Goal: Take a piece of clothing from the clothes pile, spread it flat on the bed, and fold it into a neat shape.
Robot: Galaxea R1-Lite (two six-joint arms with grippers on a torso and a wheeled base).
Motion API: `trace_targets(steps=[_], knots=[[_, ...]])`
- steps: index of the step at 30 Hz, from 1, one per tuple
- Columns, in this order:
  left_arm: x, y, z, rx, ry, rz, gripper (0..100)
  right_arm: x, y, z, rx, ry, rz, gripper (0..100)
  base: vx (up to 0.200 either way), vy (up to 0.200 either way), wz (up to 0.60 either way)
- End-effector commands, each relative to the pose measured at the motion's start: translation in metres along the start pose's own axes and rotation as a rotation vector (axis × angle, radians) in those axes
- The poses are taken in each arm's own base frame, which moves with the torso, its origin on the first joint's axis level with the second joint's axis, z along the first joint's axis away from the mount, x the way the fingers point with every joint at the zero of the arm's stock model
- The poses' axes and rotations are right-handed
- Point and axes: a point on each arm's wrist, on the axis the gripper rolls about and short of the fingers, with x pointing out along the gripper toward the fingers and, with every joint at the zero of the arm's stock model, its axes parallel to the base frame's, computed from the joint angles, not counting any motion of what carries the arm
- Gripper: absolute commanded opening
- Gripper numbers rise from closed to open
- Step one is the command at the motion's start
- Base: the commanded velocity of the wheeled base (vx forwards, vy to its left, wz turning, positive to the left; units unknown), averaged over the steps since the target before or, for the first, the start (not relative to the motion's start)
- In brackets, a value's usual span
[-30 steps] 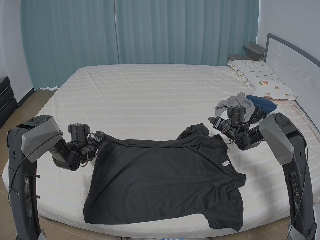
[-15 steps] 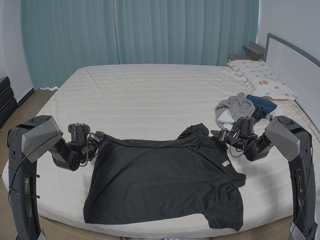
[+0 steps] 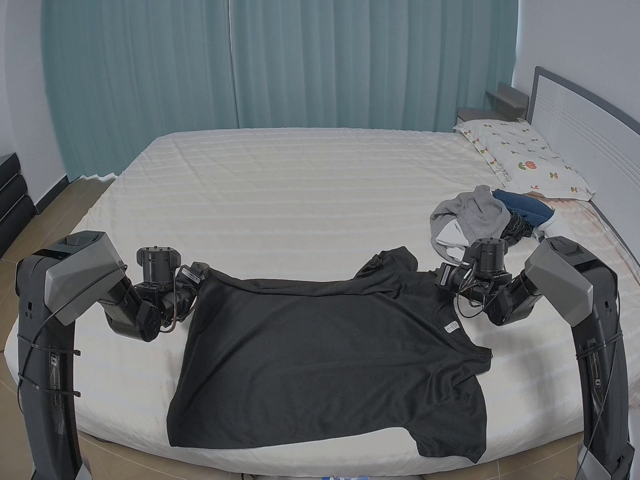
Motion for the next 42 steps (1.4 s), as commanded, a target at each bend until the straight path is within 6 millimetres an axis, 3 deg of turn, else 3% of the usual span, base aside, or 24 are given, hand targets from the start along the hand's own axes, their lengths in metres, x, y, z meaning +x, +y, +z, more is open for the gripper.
trace_targets(steps=[1, 9, 16, 17, 27, 40, 42], knots=[[0.001, 0.000, 0.000, -0.001, -0.001, 0.000, 100, 0.003, 0.001, 0.006, 0.003, -0.032, -0.004, 0, 0.000, 0.000, 0.00], [0.002, -0.001, 0.002, -0.002, -0.010, -0.004, 100, 0.022, 0.004, 0.028, 0.058, -0.187, -0.056, 0, 0.000, 0.000, 0.00], [0.006, -0.001, 0.004, -0.005, -0.021, -0.008, 100, 0.036, -0.001, 0.027, 0.061, -0.234, -0.083, 0, 0.000, 0.000, 0.00], [0.007, -0.003, 0.008, -0.008, -0.031, -0.016, 100, 0.041, -0.005, 0.018, 0.062, -0.231, -0.099, 0, 0.000, 0.000, 0.00], [0.022, -0.018, 0.029, -0.018, -0.093, -0.080, 100, 0.043, -0.001, 0.010, 0.059, -0.222, -0.106, 0, 0.000, 0.000, 0.00], [0.052, -0.024, 0.027, 0.094, -0.081, -0.071, 100, 0.040, 0.003, 0.005, 0.063, -0.214, -0.136, 0, 0.000, 0.000, 0.00], [0.057, -0.021, 0.018, 0.113, -0.041, -0.051, 100, 0.041, 0.002, 0.004, 0.064, -0.213, -0.139, 0, 0.000, 0.000, 0.00]])
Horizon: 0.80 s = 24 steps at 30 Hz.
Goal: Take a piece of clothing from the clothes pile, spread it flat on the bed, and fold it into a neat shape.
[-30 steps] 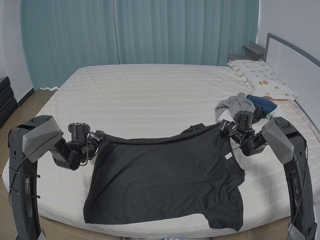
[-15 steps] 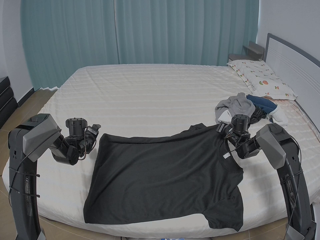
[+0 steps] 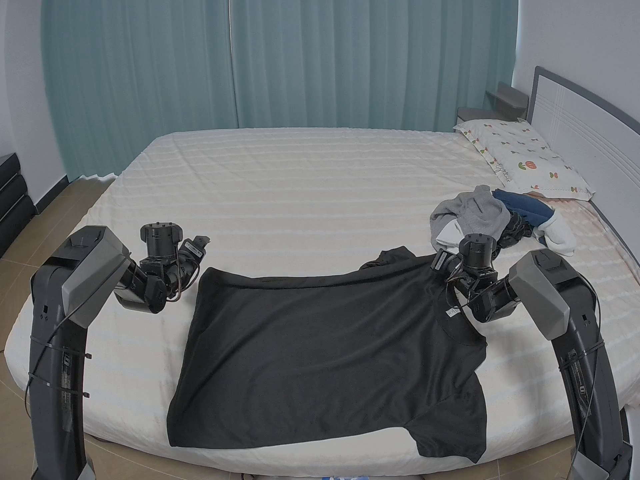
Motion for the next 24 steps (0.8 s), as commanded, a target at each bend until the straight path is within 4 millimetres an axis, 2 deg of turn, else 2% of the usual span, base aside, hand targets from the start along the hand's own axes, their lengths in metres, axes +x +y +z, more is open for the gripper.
trace_targets(steps=[1, 6, 12, 13, 24], knots=[[0.014, 0.008, -0.017, 0.021, 0.044, 0.020, 100, -0.001, 0.001, -0.001, 0.000, 0.003, -0.001, 0, 0.000, 0.000, 0.00], [0.026, 0.018, -0.030, 0.029, 0.057, 0.031, 100, -0.001, 0.001, -0.001, 0.001, 0.004, -0.002, 0, 0.000, 0.000, 0.00], [0.029, 0.019, -0.031, 0.038, 0.058, 0.027, 100, -0.001, 0.001, -0.002, 0.013, 0.005, 0.000, 0, 0.000, 0.000, 0.00], [0.030, 0.019, -0.030, 0.049, 0.057, 0.025, 0, -0.001, 0.002, -0.002, 0.013, 0.006, 0.001, 0, 0.000, 0.000, 0.00], [0.038, 0.028, -0.037, 0.098, 0.026, 0.056, 0, 0.000, 0.004, 0.001, 0.025, -0.015, 0.008, 0, 0.000, 0.000, 0.00]])
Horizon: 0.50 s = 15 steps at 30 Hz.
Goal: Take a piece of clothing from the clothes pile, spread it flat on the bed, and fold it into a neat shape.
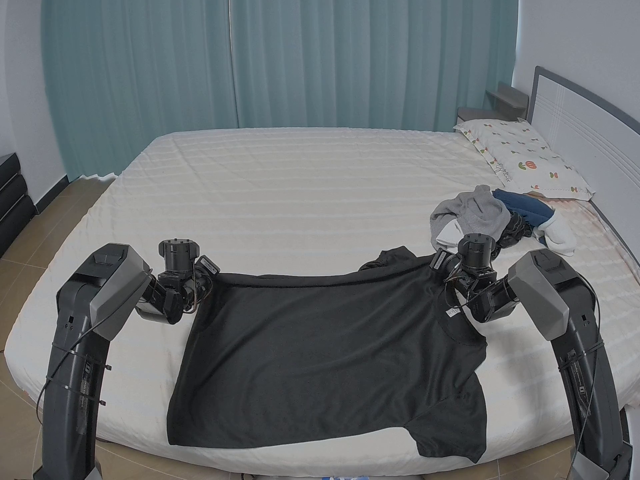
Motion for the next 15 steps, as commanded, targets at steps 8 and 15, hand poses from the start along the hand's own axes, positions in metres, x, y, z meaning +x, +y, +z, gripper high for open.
trace_targets(steps=[8, 15], knots=[[0.014, 0.005, 0.017, -0.035, -0.173, 0.061, 0, 0.003, 0.006, 0.009, 0.019, -0.067, 0.030, 0, 0.000, 0.000, 0.00], [0.015, 0.009, 0.017, -0.051, -0.167, 0.073, 0, 0.011, 0.005, 0.001, 0.020, -0.093, 0.014, 0, 0.000, 0.000, 0.00]])
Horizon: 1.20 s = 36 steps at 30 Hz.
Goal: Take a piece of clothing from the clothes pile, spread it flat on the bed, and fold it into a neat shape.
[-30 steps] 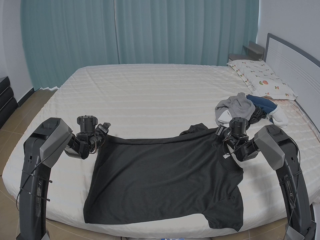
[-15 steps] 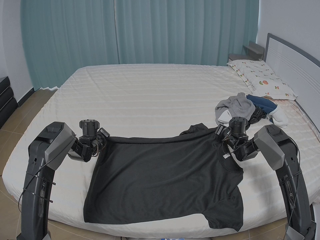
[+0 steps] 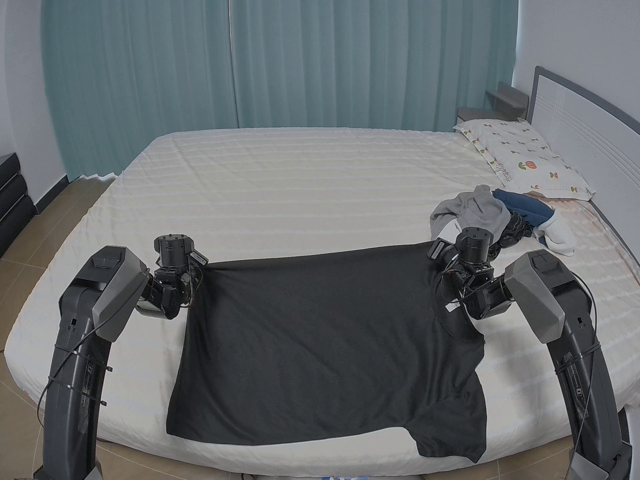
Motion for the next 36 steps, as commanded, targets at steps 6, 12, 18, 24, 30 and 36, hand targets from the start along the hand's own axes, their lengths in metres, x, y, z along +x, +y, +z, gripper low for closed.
trace_targets(steps=[6, 12, 18, 24, 30, 36], knots=[[0.002, 0.003, -0.004, 0.003, 0.006, 0.007, 0, 0.008, 0.001, -0.014, 0.000, -0.009, 0.009, 0, 0.000, 0.000, 0.00], [0.002, 0.004, -0.005, 0.006, 0.018, 0.005, 0, 0.010, -0.001, -0.020, -0.004, 0.001, 0.003, 0, 0.000, 0.000, 0.00], [0.001, 0.004, -0.006, 0.008, 0.031, 0.014, 100, 0.009, 0.000, -0.020, -0.008, 0.019, -0.008, 100, 0.000, 0.000, 0.00], [0.000, 0.000, -0.003, -0.003, 0.021, 0.001, 100, 0.007, 0.003, -0.009, -0.006, 0.010, -0.009, 100, 0.000, 0.000, 0.00], [-0.004, -0.003, 0.002, -0.024, 0.002, 0.009, 100, -0.007, -0.004, 0.019, 0.000, 0.012, -0.037, 100, 0.000, 0.000, 0.00], [-0.042, -0.018, 0.030, -0.071, -0.008, 0.016, 100, -0.046, 0.001, 0.049, 0.051, 0.077, -0.024, 100, 0.000, 0.000, 0.00]])
